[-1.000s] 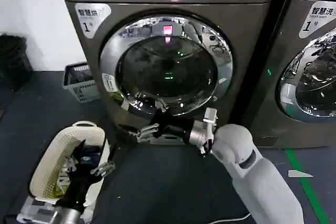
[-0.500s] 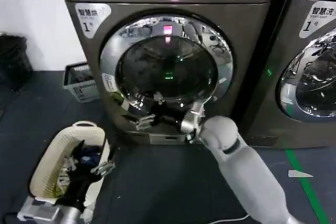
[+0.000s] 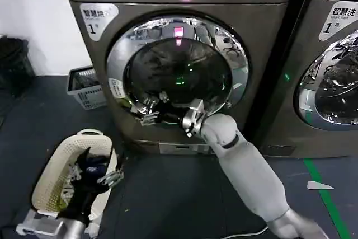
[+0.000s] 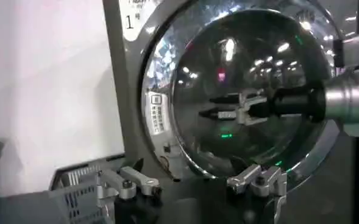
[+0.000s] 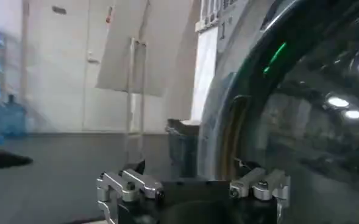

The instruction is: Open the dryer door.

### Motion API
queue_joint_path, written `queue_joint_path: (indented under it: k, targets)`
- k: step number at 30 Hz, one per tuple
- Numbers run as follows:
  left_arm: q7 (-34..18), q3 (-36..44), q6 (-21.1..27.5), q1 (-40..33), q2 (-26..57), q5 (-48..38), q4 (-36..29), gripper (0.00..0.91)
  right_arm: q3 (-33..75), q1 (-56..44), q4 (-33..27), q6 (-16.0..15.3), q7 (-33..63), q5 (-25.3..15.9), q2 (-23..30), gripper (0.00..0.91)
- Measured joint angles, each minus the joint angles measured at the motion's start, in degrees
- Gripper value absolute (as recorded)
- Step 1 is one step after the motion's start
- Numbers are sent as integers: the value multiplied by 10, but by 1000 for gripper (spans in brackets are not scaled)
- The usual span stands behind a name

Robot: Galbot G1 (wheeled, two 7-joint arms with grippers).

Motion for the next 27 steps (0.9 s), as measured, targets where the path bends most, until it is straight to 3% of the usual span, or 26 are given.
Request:
queue_joint_path:
  k: [14,27]
  targets:
    - [-6,-2,16,3,-1,-13,-6,907,-30,49,-101,6,6,-21,60,907]
    - [-2,0,13,5,-2,-12,-4,907,-36,71,-153,21,14,-30,91,907]
